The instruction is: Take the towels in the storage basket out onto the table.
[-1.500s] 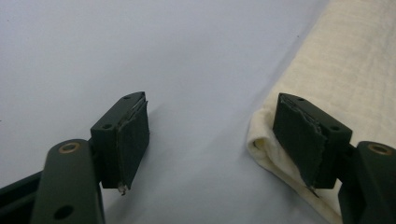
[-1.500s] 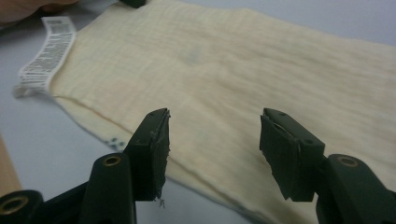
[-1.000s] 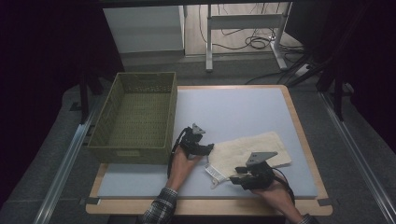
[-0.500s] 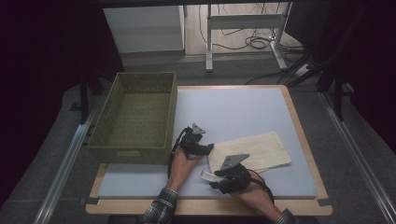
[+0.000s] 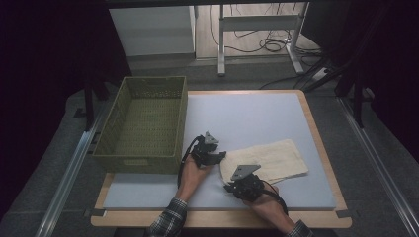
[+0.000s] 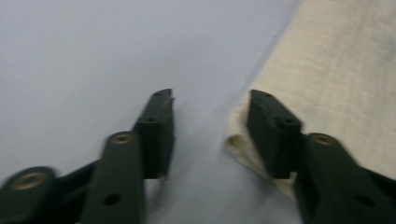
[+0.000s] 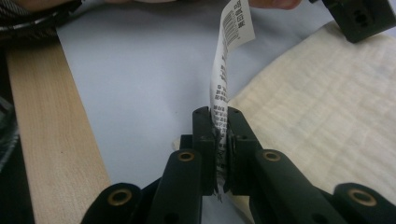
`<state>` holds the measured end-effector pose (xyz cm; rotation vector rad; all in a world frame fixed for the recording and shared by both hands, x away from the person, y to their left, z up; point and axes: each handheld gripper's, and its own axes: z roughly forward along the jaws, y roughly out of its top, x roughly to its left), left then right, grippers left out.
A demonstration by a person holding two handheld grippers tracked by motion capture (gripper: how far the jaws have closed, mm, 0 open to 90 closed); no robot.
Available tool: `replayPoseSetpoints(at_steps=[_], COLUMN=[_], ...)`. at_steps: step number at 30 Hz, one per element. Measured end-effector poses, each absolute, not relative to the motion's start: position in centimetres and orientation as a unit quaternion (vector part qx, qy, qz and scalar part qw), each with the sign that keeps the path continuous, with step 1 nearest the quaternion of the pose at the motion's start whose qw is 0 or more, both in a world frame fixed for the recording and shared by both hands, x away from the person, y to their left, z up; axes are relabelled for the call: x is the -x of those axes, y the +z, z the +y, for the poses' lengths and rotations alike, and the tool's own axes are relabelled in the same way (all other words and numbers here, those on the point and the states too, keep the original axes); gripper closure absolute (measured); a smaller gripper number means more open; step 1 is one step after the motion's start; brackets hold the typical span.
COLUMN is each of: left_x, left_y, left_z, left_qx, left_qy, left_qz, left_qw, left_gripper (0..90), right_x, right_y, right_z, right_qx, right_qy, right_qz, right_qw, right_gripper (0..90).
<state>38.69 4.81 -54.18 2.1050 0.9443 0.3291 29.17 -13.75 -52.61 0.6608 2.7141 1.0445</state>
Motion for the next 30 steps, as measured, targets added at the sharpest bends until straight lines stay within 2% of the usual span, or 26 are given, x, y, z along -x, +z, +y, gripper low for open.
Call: replayPoseSetpoints(at_steps=[2, 4, 6, 23, 30], left_x=[-38.6, -38.6, -38.5, -39.0, -39.9], left_y=[-54.2, -54.2, -54.1, -51.1, -50.0], left_z=[4.8, 4.7, 4.5, 3.7, 1.4], left_qx=[-0.829, -0.829, -0.827, -0.812, -0.817], left_qy=[0.117, 0.1, 0.105, 0.125, 0.126], left_qz=[0.371, 0.369, 0.373, 0.356, 0.333], left_qw=[0.401, 0.408, 0.407, 0.445, 0.454], left_gripper=[68.1, 83.4, 86.3, 86.9, 86.5], right_x=[-29.5, -29.6, -29.6, -29.8, -30.0], right_y=[-52.7, -52.7, -52.6, -49.5, -48.5], right_z=[-14.0, -14.1, -14.2, -17.5, -20.3], right_qx=[-0.23, -0.233, -0.232, -0.243, -0.264], right_qy=[0.357, 0.361, 0.364, 0.424, 0.435], right_qz=[0.903, 0.901, 0.901, 0.87, 0.858], right_qw=[0.063, 0.056, 0.051, 0.061, 0.077], right_gripper=[85.7, 85.9, 85.9, 85.8, 85.8])
